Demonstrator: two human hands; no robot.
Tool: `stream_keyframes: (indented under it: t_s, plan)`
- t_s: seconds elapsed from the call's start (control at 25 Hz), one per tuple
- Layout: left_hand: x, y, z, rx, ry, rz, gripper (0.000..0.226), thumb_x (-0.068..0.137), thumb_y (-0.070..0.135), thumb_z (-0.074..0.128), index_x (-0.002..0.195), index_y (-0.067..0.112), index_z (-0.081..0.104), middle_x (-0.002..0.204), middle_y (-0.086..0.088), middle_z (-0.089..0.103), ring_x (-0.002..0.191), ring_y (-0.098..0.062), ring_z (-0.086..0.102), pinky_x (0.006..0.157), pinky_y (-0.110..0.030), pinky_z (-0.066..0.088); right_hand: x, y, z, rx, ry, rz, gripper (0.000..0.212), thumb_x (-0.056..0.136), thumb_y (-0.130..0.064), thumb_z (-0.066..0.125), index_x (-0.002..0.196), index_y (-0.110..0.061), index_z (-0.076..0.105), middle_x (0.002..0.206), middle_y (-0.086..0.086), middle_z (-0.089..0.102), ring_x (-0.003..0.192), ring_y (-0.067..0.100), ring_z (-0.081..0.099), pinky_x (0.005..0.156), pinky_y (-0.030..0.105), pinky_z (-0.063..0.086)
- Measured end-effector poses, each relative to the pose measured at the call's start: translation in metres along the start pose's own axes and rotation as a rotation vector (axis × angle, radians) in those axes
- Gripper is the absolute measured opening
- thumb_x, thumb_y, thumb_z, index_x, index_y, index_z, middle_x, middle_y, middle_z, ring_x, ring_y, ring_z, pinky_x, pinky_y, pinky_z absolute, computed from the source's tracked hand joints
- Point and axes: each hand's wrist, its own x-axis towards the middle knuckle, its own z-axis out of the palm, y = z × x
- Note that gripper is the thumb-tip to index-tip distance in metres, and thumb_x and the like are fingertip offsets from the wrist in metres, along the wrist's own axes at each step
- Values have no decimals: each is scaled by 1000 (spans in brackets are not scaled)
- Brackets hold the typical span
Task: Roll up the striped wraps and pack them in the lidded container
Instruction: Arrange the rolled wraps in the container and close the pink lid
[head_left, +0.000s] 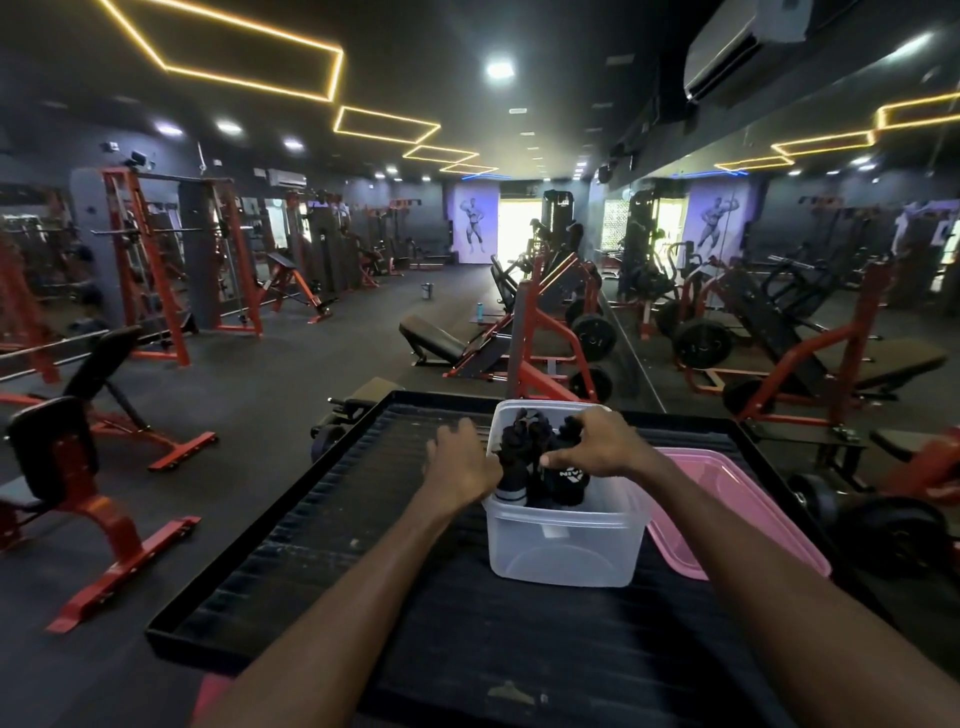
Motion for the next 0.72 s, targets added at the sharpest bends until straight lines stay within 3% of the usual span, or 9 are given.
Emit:
stream_keyframes:
  t_s: [0.16,0.24,0.36,0.56,0.64,0.72]
  plan:
    - [-2,2,-3,-15,-90,-8,32,87,24,62,113,7,59,120,-13,64,107,-31,62,91,-43,56,7,9,17,-116,-43,55,26,71,-40,85,79,-22,68,79,-3,69,83,18,67,65,26,47]
    - [-4,8,-5,17,-87,30,21,86,17,63,104,6,61,114,-14,66,101,-31,64,87,-41,57,8,6,22,-125,-51,68,26,73,-36,84,77,-22,63,85,1,68,87,19,63,73,26,47]
    - [-6,13,-8,73,-76,47,28,87,14,63,113,4,58,121,-16,62,108,-33,62,92,-40,55,11,3,32,-160,-43,53,26,73,-34,83,85,-22,64,98,6,71,98,22,61,89,33,48]
    - [-13,21,-6,155,-24,57,29,88,15,62,114,2,57,122,-19,61,111,-36,60,88,-40,51,5,3,29,-182,-63,29,24,74,-26,82,84,-19,61,90,4,63,100,25,62,82,29,45]
    - [-14,24,-4,168,-4,65,30,88,17,62,113,2,57,122,-19,61,111,-36,60,90,-42,51,-3,-2,14,-149,-68,30,22,79,-25,80,82,-12,63,88,6,66,88,22,63,78,31,50]
    - [-16,27,-3,187,10,64,32,87,19,63,115,3,57,122,-18,61,111,-36,60,90,-42,51,-6,-1,-5,-21,48,47,22,85,-23,76,80,-7,62,80,9,69,73,24,69,71,34,59]
